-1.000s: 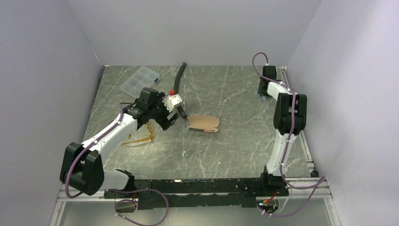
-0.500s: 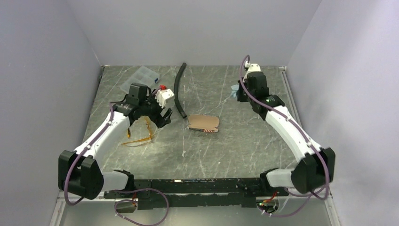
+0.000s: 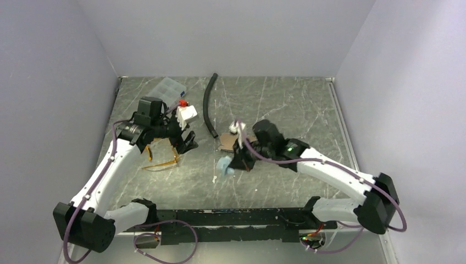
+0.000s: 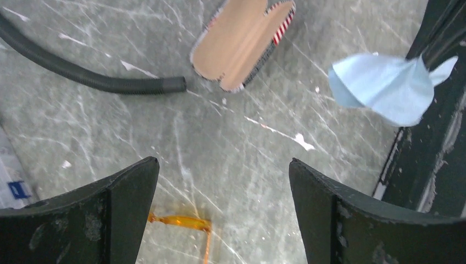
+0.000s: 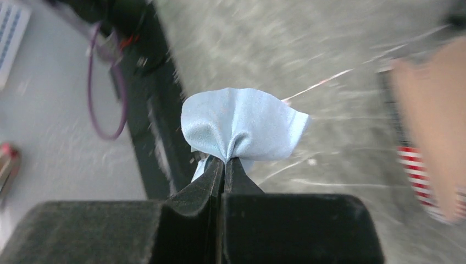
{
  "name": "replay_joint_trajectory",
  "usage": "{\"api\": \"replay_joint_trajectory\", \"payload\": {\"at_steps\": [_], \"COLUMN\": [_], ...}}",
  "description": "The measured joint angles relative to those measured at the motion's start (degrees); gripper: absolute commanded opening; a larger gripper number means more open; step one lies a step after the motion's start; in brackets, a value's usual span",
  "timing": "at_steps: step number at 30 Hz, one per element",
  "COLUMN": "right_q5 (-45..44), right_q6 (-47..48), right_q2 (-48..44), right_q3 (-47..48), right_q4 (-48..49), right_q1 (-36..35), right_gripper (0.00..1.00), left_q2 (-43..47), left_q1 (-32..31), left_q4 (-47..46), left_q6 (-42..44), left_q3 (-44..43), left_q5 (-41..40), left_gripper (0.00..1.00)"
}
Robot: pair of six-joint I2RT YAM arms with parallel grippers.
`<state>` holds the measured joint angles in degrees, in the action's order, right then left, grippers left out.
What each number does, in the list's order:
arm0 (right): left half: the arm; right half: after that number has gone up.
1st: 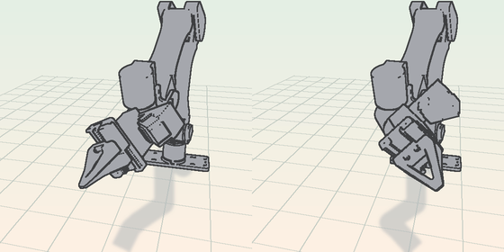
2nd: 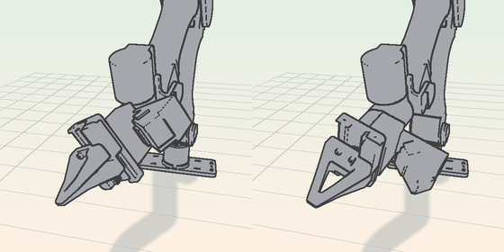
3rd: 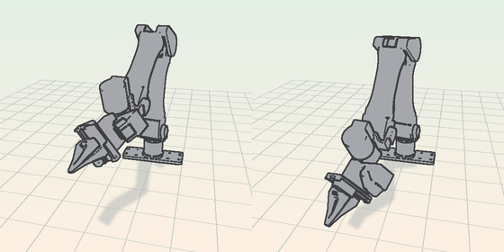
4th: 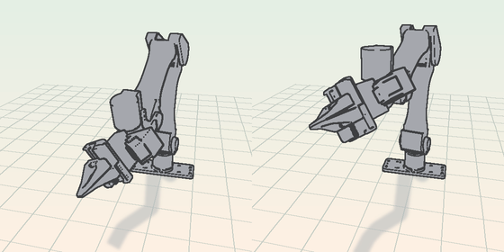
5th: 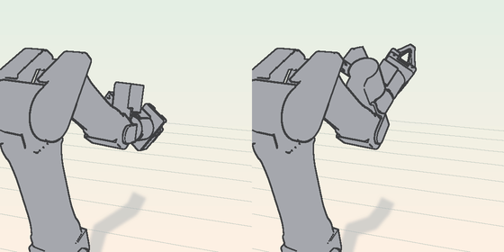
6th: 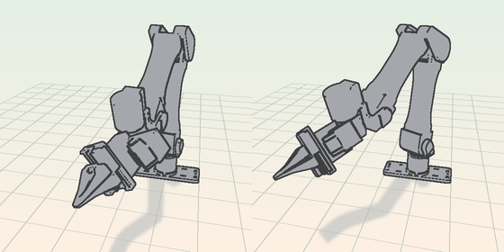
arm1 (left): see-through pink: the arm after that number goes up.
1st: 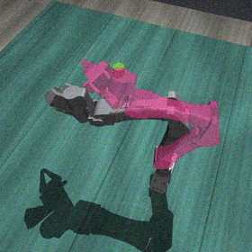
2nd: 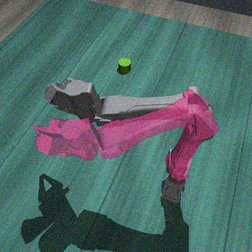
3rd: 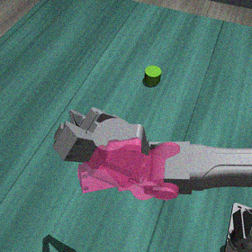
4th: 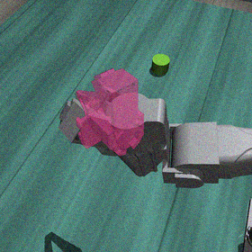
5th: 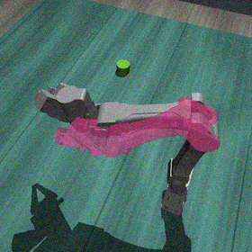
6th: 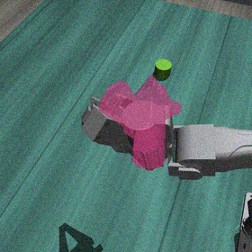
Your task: Organize the sunglasses
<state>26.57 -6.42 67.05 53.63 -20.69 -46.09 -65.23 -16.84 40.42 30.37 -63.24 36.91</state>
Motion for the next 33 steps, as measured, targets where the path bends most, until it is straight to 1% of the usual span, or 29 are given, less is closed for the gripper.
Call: {"api": "replay_joint_trajectory", "payload": {"at_steps": [2, 5, 8, 10, 12, 14, 16, 18, 20, 24, 27, 30, 33], "right_q5": [4.44, 9.09, 12.63, 14.4, 14.45, 13.18, 11.3, 9.4, 8.61, 3.41, 0.68, 0.31, 0.13], "right_q6": [0.48, 0.85, 1.22, 1.75, 2.38, 2.67, 2.51, 1.95, 0.72, -0.37, -0.76, -1.66, -3.26], "right_q2": [2.78, 8.7, 16.79, 21.7, 25.51, 27.78, 29.2, 30.51, 30.97, 28.46, 23.71, 17.25, 13.31], "right_q3": [-2.58, -4.87, -4.85, -4.74, -4.48, -4.48, -4.33, -3.76, -3.54, -3.61, -5.05, -7.96, -10.86], "right_q4": [1.44, 3.48, 6.12, 7.15, 7.37, 7.28, 7.28, 7.3, 7.5, 7.48, 7.43, 8.39, 10.27], "right_q1": [-3.21, -5.84, -6.99, -7.13, -7.15, -6.86, -5.97, -4.26, -2.62, -1.07, -1.16, -1.16, -1.18], "right_gripper": [0.0, 0.0, 0.06, 0.11, 0.19, 0.27, 0.39, 0.45, 0.51, 0.56, 0.57, 0.57, 0.57], "left_q2": [2.14, 4.96, 6.69, 6.93, 6.84, 6.47, 5.31, 3.19, 0.7, -1.27, -1.05, -0.44, 0.39], "left_q1": [0.17, 0.42, 0.55, 0.55, 0.55, 0.55, 0.52, 0.52, 0.52, 0.52, 0.52, 0.39, -0.37], "left_q4": [1.46, 4.55, 9.01, 11.61, 13.14, 13.84, 13.9, 13.88, 13.79, 13.35, 12.76, 12.07, 11.15], "left_q6": [1.36, 4.55, 8.68, 11.47, 13.88, 15.63, 16.96, 17.84, 18.56, 19.61, 20.41, 21.07, 21.16], "left_q3": [2.25, 5.7, 8.09, 9.22, 10.62, 12.28, 13.79, 14.43, 14.43, 14.43, 14.45, 14.73, 15.43], "left_q5": [0.07, 0.39, 1.25, 1.97, 2.34, 2.4, 2.51, 2.82, 3.5, 5.05, 6.82, 8.26, 8.74], "left_gripper": [0.92, 0.91, 0.91, 0.9, 0.9, 0.9, 0.9, 0.89, 0.89, 0.9, 0.9, 0.9, 0.89]}}
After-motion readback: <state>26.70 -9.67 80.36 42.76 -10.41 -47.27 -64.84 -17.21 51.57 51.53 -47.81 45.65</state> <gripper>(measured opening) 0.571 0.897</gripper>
